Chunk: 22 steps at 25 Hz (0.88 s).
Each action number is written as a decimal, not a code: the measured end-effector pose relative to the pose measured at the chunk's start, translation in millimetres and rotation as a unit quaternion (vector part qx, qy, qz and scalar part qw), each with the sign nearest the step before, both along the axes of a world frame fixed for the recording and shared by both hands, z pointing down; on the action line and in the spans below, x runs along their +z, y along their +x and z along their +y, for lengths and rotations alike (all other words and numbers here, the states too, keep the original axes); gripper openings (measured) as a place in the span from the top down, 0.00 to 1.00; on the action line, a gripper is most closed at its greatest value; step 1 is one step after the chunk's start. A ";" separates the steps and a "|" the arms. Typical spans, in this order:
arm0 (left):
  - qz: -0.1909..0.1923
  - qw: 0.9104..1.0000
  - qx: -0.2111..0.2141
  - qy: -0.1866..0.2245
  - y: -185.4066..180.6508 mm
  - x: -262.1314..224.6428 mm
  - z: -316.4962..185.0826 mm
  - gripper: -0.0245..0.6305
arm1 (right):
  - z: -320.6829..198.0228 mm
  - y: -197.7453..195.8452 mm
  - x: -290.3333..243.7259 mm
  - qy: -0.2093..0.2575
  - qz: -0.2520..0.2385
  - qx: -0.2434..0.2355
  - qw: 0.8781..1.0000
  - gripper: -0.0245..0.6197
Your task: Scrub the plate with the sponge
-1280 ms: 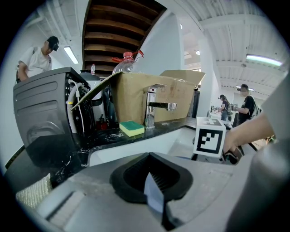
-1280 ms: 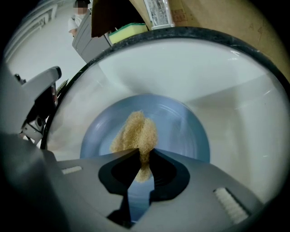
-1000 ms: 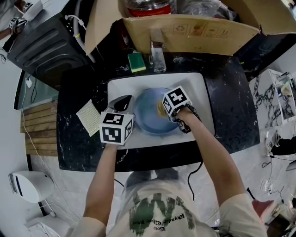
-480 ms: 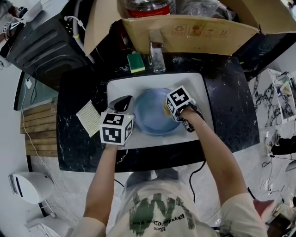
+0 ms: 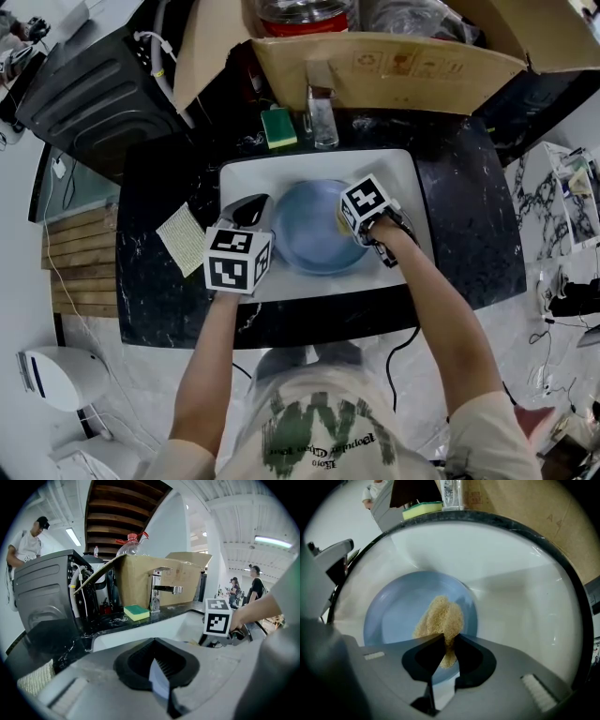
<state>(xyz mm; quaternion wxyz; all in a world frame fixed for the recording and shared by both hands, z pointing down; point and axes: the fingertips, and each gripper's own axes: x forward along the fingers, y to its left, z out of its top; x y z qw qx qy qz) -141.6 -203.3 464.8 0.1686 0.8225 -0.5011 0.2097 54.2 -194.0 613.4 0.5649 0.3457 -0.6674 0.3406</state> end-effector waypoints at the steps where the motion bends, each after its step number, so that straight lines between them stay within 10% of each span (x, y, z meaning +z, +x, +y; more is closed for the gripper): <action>1: 0.000 1.000 0.000 0.000 -0.3 0.1 0.2 0.96 | 0.0 -0.1 -0.4 0.000 -0.001 0.001 1.000 0.87; 22: 0.012 1.000 -0.017 -0.004 -7.8 0.2 -2.9 0.96 | 2.5 -81.5 -31.1 -0.009 -0.133 0.006 0.991 0.87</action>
